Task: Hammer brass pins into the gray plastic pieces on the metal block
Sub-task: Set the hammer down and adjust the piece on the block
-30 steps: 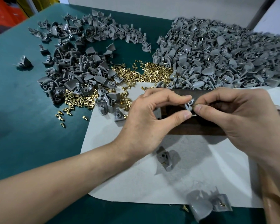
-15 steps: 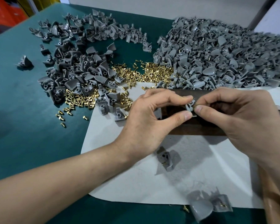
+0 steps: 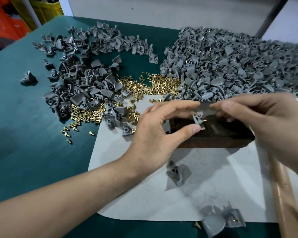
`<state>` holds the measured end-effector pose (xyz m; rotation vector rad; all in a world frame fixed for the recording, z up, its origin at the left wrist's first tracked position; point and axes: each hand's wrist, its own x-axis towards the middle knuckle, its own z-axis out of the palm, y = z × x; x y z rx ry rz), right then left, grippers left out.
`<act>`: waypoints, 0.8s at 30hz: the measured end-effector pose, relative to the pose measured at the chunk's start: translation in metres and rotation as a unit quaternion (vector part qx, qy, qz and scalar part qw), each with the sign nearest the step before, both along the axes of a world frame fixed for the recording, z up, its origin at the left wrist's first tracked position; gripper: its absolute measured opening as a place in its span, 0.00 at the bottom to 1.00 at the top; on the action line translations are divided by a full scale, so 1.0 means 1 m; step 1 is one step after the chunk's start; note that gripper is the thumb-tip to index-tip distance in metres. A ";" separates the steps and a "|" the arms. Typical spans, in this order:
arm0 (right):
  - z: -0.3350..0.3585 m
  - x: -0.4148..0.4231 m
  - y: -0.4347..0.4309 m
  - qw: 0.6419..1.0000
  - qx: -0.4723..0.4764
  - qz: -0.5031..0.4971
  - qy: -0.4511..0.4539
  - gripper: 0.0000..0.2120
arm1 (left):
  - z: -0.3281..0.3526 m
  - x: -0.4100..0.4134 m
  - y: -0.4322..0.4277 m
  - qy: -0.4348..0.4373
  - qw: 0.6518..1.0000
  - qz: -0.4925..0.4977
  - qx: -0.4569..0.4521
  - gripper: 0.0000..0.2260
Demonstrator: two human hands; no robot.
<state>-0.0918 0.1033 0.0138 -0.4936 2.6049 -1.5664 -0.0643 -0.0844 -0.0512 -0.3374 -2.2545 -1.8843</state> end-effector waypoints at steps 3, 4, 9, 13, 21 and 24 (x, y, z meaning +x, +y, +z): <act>0.020 -0.007 0.036 0.989 0.105 -0.099 0.039 0.26 | -0.002 0.000 -0.001 -0.015 1.000 0.005 -0.019 0.15; 0.021 -0.010 0.053 0.975 0.173 -0.138 0.029 0.30 | -0.004 0.000 -0.001 -0.019 1.000 0.009 -0.016 0.13; -0.007 0.022 0.064 0.852 0.451 -0.184 -0.193 0.35 | -0.007 0.000 -0.002 -0.044 0.999 0.022 0.001 0.09; -0.019 0.038 0.056 0.889 0.344 -0.256 -0.160 0.15 | -0.003 -0.003 0.000 -0.004 0.996 0.055 -0.064 0.04; 0.016 0.073 0.066 0.946 -0.099 -0.244 -0.191 0.05 | 0.000 -0.002 0.002 0.005 0.994 0.072 -0.083 0.04; 0.045 0.086 0.044 0.974 -0.078 -0.148 -0.153 0.06 | 0.000 -0.003 0.003 0.011 0.994 0.074 -0.086 0.04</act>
